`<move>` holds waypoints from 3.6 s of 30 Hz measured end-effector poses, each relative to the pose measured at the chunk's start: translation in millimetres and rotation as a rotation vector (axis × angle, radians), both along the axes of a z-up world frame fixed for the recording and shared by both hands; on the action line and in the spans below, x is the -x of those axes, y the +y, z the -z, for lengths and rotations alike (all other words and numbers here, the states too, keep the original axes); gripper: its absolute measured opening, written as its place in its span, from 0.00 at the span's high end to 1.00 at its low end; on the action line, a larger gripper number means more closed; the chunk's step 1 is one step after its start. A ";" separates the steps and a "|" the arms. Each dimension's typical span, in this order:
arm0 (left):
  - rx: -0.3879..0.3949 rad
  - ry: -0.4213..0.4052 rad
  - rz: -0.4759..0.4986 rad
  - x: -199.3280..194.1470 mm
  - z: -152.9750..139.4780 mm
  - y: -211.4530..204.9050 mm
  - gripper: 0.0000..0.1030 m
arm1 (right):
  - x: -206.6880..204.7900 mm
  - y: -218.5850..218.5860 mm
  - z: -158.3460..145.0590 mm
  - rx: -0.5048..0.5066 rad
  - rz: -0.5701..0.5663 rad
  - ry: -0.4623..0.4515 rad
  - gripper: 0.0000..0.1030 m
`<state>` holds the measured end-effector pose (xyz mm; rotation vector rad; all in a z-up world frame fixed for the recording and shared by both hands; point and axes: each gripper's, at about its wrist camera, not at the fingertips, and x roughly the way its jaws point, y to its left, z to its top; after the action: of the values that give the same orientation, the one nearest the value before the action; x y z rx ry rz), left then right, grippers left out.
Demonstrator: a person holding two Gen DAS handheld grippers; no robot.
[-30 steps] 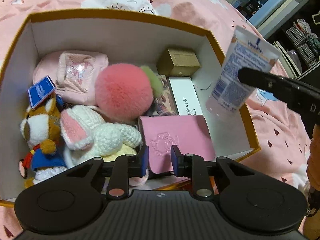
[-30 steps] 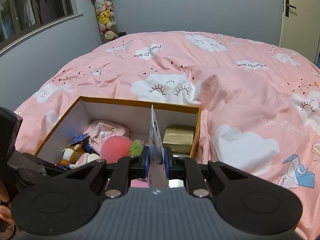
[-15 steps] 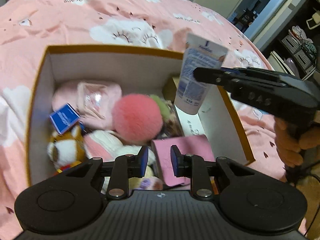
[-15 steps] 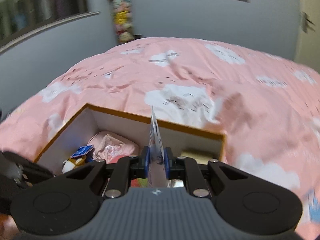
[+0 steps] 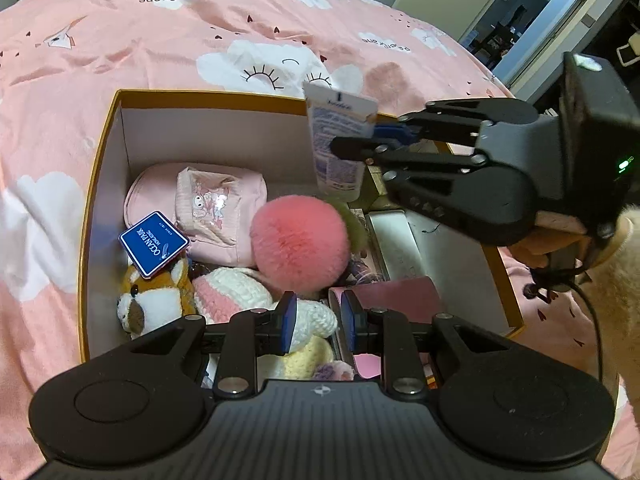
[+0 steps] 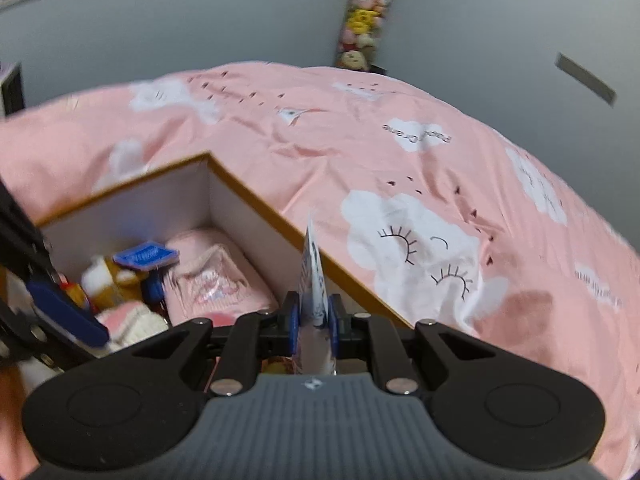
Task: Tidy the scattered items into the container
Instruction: 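Lower the white lotion tube into the box and open the right gripper, then move both grippers out of the box down to the mirror and crochet fruit, then grasp the round pink mirror with the left gripper while the right grasps the crochet fruit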
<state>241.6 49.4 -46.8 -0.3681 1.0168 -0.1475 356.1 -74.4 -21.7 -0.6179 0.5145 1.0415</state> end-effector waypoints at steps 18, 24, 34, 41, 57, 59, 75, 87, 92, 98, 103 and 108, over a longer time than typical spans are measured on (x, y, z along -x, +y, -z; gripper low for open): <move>0.012 0.007 -0.001 1.7 5.4 0.3 0.74 | -2.3 -9.1 17.6 0.155 0.037 -0.102 0.84; -0.020 -0.006 -0.006 12.6 -0.4 -2.2 0.74 | 4.7 -12.3 9.7 0.125 0.060 -0.101 0.82; -0.107 -0.140 0.003 63.0 -43.8 -8.3 0.74 | 55.2 -43.8 -33.9 -0.048 0.143 -0.073 0.69; -0.092 -0.147 -0.046 108.5 -51.0 -12.6 0.74 | 124.2 -85.2 -54.4 -0.234 0.200 -0.002 0.61; -0.216 0.003 -0.059 141.9 2.2 -37.2 0.69 | 224.7 -109.0 -3.6 -0.198 0.255 0.136 0.58; -0.216 0.041 -0.074 140.3 8.9 -35.2 0.68 | 222.1 -107.1 8.3 -0.134 0.316 0.135 0.58; -0.167 0.160 -0.159 135.1 30.0 -12.6 0.66 | 175.4 -98.6 57.1 0.030 0.529 0.294 0.44; -0.150 0.180 -0.186 135.9 34.3 -2.4 0.66 | 148.9 -100.5 79.2 0.013 0.615 0.375 0.45; -0.146 0.185 -0.199 136.4 32.7 1.1 0.66 | 163.1 -99.3 67.0 0.013 0.560 0.358 0.45; -0.130 0.219 -0.199 132.8 38.0 5.0 0.62 | 185.6 -89.2 60.8 0.031 0.416 0.344 0.45; -0.081 0.253 -0.215 126.0 48.9 13.1 0.55 | 182.1 -85.0 72.0 0.077 0.437 0.349 0.44; 0.002 0.294 -0.263 116.2 63.3 24.3 0.54 | 179.4 -88.8 70.8 0.060 0.439 0.368 0.43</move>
<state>125.4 73.7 -110.1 -0.5321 1.2463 0.1476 176.7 -163.2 -92.6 -0.3398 0.9591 0.7214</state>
